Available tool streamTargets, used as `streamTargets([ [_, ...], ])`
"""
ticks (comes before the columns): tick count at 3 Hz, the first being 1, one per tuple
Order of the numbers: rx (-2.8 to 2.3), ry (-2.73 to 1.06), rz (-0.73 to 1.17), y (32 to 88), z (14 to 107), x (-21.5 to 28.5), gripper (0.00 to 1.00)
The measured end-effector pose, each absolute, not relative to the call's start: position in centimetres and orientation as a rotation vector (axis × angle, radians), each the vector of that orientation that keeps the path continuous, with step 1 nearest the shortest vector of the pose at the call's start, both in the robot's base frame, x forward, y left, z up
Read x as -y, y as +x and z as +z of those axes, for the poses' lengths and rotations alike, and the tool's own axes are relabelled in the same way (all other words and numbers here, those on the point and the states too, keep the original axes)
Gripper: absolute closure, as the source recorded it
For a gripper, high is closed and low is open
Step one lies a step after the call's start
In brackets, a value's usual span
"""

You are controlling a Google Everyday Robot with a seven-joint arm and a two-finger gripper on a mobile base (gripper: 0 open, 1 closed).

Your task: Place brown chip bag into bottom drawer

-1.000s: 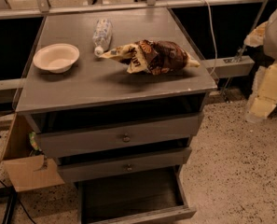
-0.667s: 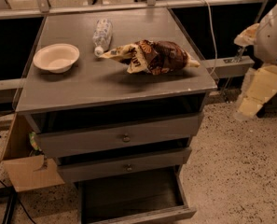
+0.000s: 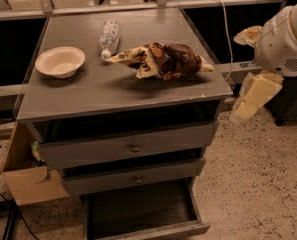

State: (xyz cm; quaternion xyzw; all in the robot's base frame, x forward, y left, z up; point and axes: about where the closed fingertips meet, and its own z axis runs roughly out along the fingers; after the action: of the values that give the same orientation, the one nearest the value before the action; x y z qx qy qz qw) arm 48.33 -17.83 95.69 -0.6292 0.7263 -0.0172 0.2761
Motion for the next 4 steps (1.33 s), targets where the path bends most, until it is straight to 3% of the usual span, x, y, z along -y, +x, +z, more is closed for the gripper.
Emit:
streamTargets([
  [4,-1.744,-1.638,-0.220,51.7,96.9,18.1,0.00],
])
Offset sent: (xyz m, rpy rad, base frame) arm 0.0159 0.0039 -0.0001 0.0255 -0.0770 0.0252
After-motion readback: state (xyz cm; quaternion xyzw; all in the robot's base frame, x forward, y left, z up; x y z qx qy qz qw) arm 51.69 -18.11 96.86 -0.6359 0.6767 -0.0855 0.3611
